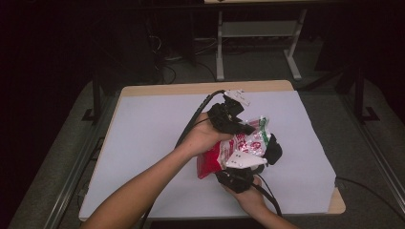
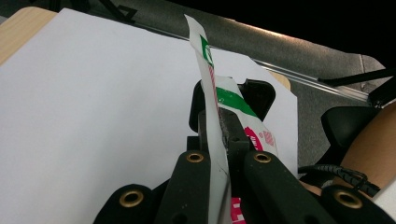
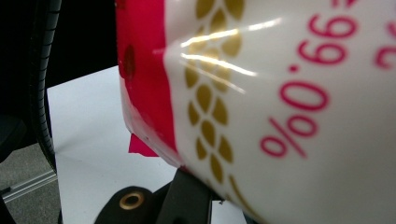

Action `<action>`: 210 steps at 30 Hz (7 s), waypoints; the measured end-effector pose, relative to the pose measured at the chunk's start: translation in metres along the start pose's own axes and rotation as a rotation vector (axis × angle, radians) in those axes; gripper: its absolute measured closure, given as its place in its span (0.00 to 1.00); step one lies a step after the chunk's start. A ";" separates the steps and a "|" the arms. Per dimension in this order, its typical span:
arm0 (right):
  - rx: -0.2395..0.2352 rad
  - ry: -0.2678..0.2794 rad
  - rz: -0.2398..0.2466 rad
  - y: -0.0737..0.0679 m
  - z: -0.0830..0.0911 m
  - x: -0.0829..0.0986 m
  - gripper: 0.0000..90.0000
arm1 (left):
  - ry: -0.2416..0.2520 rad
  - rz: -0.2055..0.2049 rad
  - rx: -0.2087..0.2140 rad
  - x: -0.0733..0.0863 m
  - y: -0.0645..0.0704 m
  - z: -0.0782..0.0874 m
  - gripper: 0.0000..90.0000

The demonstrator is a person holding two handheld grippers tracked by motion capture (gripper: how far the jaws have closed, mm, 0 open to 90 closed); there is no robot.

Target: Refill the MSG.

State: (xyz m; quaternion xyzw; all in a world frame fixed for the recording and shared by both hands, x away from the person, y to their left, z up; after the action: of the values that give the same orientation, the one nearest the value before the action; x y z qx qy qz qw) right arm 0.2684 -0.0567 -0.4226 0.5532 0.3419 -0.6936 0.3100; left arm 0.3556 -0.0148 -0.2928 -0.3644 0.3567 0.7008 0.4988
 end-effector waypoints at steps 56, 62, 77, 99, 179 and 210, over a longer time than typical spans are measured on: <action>-0.008 0.006 0.001 -0.003 0.000 0.000 1.00 | -0.042 -0.012 0.000 -0.002 0.000 -0.007 1.00; -0.009 0.007 0.000 -0.003 0.000 0.000 1.00 | -0.040 -0.011 0.000 -0.002 0.000 -0.007 1.00; -0.016 0.009 -0.006 -0.003 0.000 0.001 1.00 | -0.061 -0.004 -0.005 -0.001 0.001 -0.010 1.00; -0.023 0.010 -0.004 -0.005 -0.001 0.002 1.00 | -0.074 0.003 -0.006 -0.001 0.001 -0.013 1.00; -0.043 0.009 -0.006 -0.007 -0.002 0.004 1.00 | -0.104 0.005 0.005 0.001 0.002 -0.021 1.00; -0.043 0.025 -0.016 -0.008 -0.003 0.002 1.00 | -0.076 0.009 -0.030 -0.001 0.001 -0.018 1.00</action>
State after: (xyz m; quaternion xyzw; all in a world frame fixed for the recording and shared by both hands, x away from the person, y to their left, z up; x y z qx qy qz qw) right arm 0.2631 -0.0494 -0.4241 0.5524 0.3650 -0.6814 0.3119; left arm 0.3574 -0.0312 -0.3005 -0.3432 0.3286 0.7215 0.5036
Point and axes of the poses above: each handheld gripper's, and its own axes: z roughly backward along the jaws, x roughly out of its underside, y roughly to its right, the point moved 3 cm from there along -z, roughly forward along the jaws, and after that the axes turned 12 degrees about y, right-handed, at the moved point
